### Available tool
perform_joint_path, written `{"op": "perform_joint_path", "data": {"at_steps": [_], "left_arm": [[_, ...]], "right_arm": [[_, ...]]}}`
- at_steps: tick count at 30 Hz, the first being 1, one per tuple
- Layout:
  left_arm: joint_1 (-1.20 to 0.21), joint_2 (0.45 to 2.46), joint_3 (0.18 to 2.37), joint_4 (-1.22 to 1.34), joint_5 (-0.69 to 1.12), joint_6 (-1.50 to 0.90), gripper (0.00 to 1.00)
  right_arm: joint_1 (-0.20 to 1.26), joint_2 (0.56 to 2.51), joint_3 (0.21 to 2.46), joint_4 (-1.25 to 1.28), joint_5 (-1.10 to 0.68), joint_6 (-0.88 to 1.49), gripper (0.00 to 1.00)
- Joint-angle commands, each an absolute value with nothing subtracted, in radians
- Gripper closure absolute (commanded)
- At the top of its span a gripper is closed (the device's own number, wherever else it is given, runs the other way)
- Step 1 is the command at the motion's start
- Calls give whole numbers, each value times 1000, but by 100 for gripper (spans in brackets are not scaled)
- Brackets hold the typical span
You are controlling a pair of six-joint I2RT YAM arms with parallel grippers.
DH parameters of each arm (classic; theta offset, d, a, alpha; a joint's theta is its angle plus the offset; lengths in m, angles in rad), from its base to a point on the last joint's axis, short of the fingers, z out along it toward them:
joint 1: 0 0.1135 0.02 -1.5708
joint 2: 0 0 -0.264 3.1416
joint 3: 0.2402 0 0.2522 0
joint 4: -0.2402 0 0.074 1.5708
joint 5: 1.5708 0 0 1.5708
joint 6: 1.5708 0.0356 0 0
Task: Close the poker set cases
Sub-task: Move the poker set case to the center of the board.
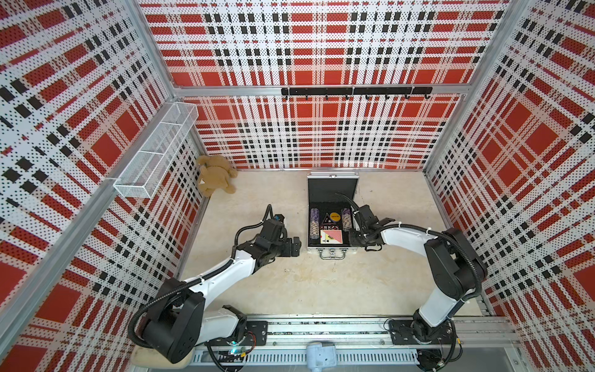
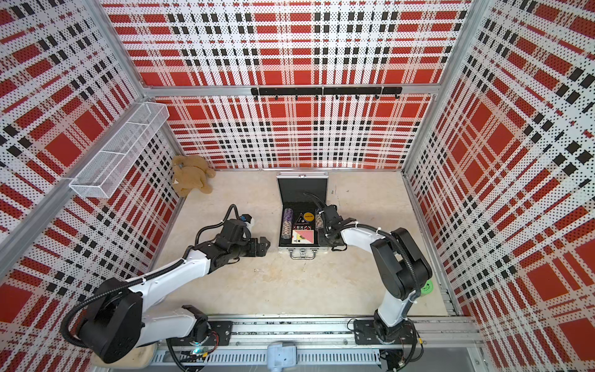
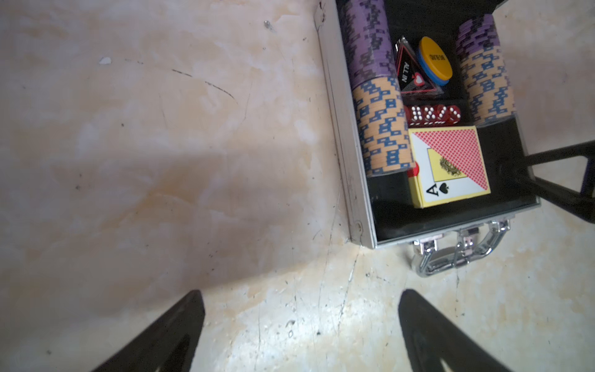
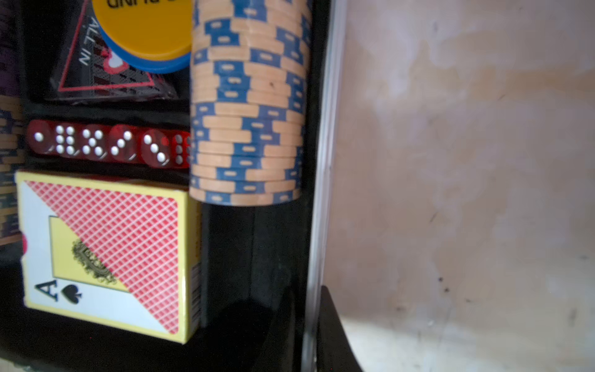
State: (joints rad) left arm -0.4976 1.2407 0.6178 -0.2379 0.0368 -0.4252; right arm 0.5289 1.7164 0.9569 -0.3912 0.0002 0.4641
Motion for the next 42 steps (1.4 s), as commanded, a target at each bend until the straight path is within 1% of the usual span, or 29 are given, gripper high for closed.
{"op": "perform_joint_path", "data": {"at_steps": [1,4,7,15,19,21,23,24,25,26,27,29,31,34,38,42], "left_arm": [[-509,1192,586,-265,0,-466,3],[-515,1159,563,-273,-12,-483,3],[-520,1130,544,-280,-24,-495,3],[-533,1073,516,-310,-52,-520,3],[-538,1051,509,-326,-60,-523,3],[-538,1044,508,-335,-64,-522,3],[-538,1037,508,-343,-65,-523,3],[-538,1033,508,-346,-67,-522,3],[-538,1030,510,-350,-67,-522,3],[-538,1026,512,-357,-68,-523,3],[-539,1021,513,-364,-71,-523,3],[-539,1013,517,-375,-75,-524,3],[-539,1004,522,-389,-82,-522,2],[-539,990,525,-400,-87,-524,2],[-539,978,532,-416,-79,-529,1],[-510,991,537,-396,-32,-516,0]], "right_arm": [[569,1705,904,-501,-81,483,95],[584,1684,885,-509,-93,508,95],[602,1672,873,-516,-108,523,92],[666,1672,865,-552,-123,585,91],[687,1667,851,-551,-145,610,87],[697,1664,853,-561,-143,613,81],[699,1650,856,-576,-130,612,71],[699,1633,859,-586,-121,612,63],[699,1617,865,-600,-107,613,52],[698,1599,873,-615,-94,612,44],[697,1578,883,-629,-83,612,37],[693,1541,903,-656,-75,612,28],[682,1502,929,-690,-76,607,23],[647,1437,974,-744,-85,581,19],[538,1357,1065,-793,-147,524,16],[425,1352,1202,-827,-219,460,15]]}}
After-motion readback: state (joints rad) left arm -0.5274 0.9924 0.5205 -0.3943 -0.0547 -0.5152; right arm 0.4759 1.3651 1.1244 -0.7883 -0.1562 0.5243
